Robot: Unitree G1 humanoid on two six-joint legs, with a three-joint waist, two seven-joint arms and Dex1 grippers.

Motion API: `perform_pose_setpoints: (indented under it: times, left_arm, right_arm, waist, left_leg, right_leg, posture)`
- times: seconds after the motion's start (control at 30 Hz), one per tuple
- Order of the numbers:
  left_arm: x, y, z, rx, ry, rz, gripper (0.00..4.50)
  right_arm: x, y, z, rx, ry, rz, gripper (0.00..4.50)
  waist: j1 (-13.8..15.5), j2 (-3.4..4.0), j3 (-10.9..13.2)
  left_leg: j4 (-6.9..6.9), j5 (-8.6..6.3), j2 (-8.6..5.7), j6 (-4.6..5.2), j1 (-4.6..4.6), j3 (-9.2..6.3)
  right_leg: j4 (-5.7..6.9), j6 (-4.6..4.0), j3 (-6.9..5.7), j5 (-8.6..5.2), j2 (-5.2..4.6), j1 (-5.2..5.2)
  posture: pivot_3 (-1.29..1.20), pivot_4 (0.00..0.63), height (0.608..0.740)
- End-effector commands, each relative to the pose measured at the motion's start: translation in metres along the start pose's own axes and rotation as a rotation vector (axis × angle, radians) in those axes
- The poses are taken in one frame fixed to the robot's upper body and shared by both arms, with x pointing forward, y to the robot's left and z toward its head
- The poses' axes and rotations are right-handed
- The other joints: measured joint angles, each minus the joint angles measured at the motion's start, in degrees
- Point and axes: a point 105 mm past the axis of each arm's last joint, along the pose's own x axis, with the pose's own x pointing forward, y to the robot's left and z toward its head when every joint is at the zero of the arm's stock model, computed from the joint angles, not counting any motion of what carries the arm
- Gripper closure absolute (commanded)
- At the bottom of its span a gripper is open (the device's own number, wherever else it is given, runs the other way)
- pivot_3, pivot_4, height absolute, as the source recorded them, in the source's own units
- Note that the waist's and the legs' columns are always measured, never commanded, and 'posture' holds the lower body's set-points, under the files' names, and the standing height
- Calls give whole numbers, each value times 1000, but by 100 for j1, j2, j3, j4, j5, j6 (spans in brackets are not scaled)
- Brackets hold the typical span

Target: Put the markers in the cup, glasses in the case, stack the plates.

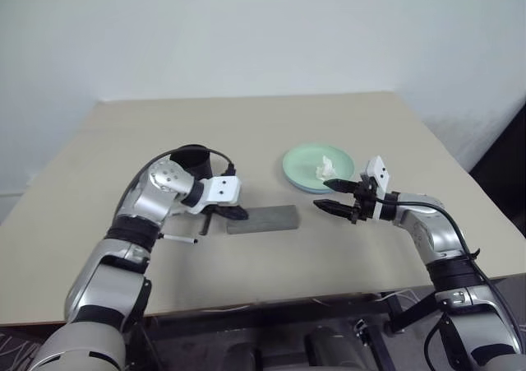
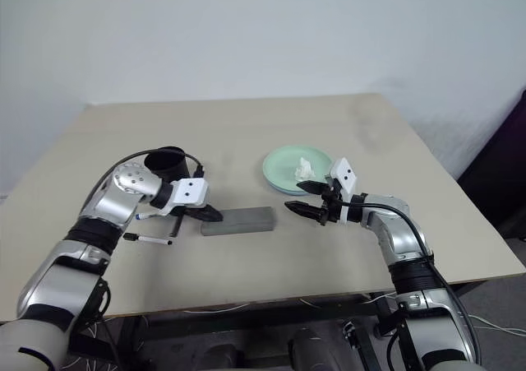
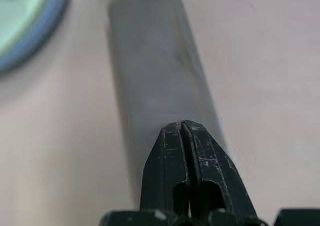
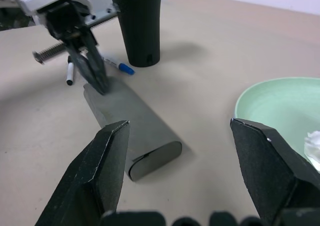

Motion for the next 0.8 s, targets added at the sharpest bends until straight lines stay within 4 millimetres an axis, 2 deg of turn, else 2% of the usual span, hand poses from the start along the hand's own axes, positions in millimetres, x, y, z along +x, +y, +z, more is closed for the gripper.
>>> perform_pose_setpoints:
  times: [0.03, 0.17, 0.3, 0.43, 0.8]
  left_arm:
    - [-26, -8, -10, 6, 73, -33, 4468]
    - [-47, -20, -31, -33, 171, -88, 3628]
    - [-59, -27, -47, -29, 269, -122, 2371]
    - [-63, -28, -54, -35, 309, -151, 2326]
    - [-56, -29, -65, -52, 368, -216, 2326]
  right_arm:
    - [1, -1, 18, -55, -36, 9, 1012]
    - [3, 1, 18, -53, -35, 18, 1012]
    - [7, 2, 17, -50, -35, 27, 1012]
    - [11, 2, 18, -50, -39, 35, 1012]
    - [10, 2, 17, -47, -38, 33, 1012]
  waist:
    - [4, -1, 0]
    - [11, -2, 0]
    - [11, -2, 0]
    - [13, -4, 1]
    - [21, -5, 0]
  left_leg:
    - [0, 0, 0, 0, 0, 0]
    - [5, 0, -2, 0, -1, 1]
    - [5, 0, -3, 0, -2, 1]
    - [5, 0, -2, 0, -4, 1]
    - [6, 0, -2, 0, -6, 1]
  right_leg:
    - [0, 0, -1, 0, 0, 0]
    - [-1, -1, -1, -1, -3, 2]
    - [-4, -1, -1, -1, -6, 3]
    - [-3, -2, -2, -1, -5, 1]
    - [-3, -1, -2, -1, -4, -1]
  posture:
    - [0, 0, 740]
    - [0, 0, 740]
    - [0, 0, 740]
    - [0, 0, 740]
    - [0, 0, 740]
